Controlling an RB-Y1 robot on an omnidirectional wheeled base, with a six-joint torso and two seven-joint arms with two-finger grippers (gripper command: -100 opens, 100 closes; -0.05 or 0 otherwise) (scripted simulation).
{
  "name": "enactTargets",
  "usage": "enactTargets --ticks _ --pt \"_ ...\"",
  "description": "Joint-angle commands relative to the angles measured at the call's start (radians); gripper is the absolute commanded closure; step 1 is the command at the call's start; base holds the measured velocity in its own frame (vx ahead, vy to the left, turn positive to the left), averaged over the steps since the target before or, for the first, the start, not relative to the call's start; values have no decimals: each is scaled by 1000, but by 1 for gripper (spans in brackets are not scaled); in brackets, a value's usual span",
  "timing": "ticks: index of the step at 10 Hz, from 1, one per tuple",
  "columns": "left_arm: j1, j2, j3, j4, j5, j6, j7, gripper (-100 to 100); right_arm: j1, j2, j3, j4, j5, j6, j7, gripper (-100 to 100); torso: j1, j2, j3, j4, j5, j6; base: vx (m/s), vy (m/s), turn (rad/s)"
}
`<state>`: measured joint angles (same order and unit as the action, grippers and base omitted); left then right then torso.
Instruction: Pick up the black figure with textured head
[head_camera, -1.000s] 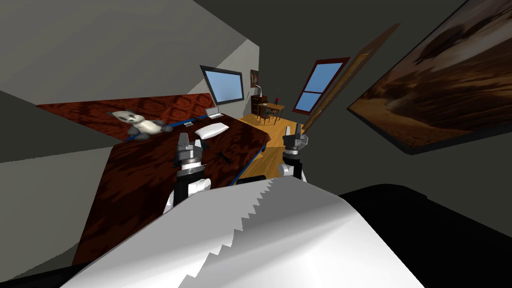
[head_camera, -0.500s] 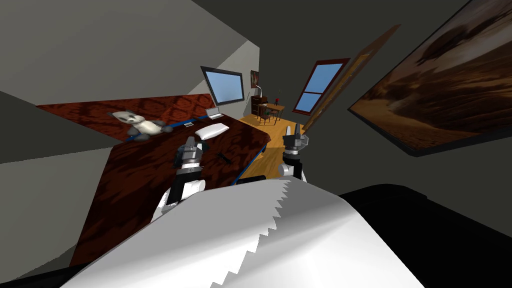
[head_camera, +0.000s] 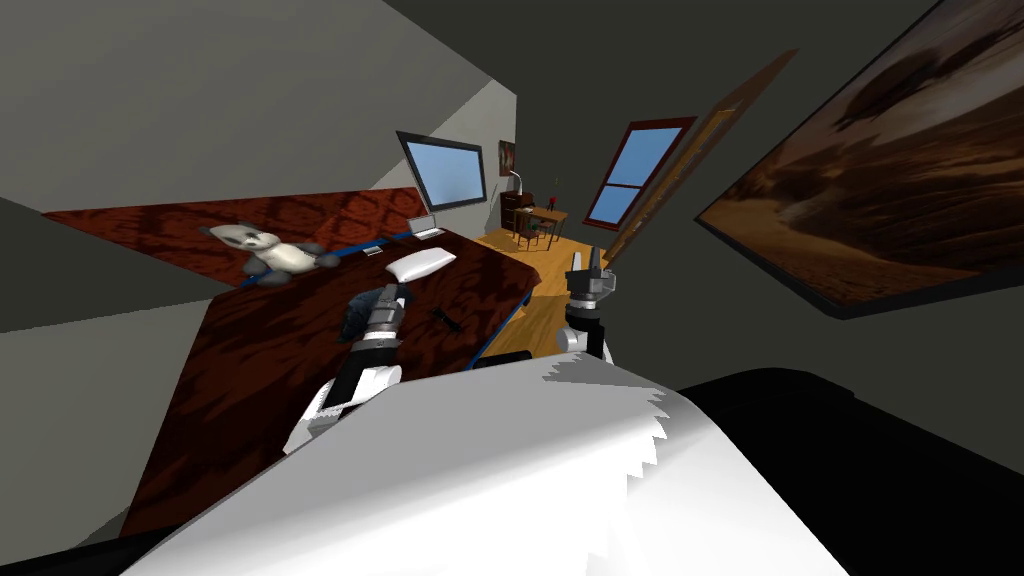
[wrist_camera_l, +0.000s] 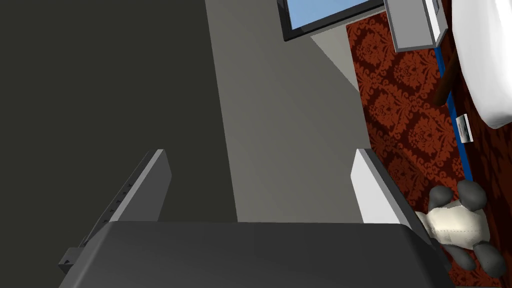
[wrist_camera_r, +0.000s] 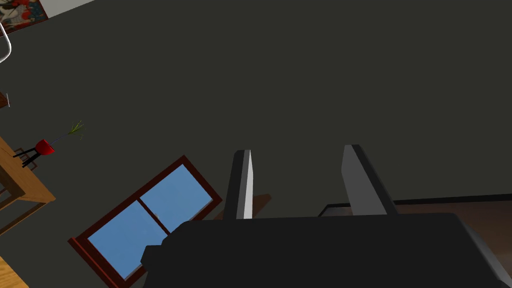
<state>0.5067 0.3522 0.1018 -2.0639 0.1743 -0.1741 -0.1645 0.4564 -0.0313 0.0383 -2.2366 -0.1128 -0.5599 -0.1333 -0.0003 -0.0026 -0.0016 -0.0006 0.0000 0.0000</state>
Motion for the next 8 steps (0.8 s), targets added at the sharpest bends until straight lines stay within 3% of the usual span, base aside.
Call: enactTargets --ticks 1,4,5,8 --pt "0 39 1 49 24 22 -19 -100 0 0 0 0 0 0 0 0 0 0 0 0 0 0 44 -14 -41" --pt "10 132 -1 152 93 96 -73 -100 0 0 0 0 0 0 0 0 -1 -4 -2 -1 0 0 99 -28 -74" --pt "10 135 -1 154 93 101 -73 -100 0 0 0 0 0 0 0 0 -1 -5 -3 -1 0 0 72 -22 -28" --pt "18 228 -7 260 168 184 -132 -100 0 0 0 0 0 0 0 0 -1 -4 -2 -1 0 0 94 -29 -95"
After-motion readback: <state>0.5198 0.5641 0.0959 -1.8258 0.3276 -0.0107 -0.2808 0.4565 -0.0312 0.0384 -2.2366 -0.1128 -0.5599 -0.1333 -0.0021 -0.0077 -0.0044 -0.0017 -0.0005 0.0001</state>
